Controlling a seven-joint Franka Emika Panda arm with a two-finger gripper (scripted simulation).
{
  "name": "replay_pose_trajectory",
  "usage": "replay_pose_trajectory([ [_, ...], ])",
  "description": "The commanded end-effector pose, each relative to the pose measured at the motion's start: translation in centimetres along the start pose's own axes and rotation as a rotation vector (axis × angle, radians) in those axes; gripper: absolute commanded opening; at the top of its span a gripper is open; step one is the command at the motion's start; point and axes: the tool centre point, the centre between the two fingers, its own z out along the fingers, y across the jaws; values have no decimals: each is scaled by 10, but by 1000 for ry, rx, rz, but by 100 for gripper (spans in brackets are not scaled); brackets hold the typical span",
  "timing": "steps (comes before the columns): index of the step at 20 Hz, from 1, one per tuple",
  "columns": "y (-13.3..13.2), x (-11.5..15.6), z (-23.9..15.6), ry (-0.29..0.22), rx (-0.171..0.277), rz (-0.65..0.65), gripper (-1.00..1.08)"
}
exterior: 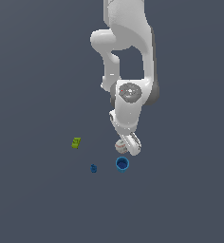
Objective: Pick up a designated object from a clutter of objects.
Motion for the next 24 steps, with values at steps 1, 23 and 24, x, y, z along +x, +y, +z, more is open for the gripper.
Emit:
replay_pose_trajectory([
  [1,1,0,7,0,-1,1,100],
  [23,1,0,46,0,-1,5,-100],
  [24,0,0,45,1,2,4,-100],
])
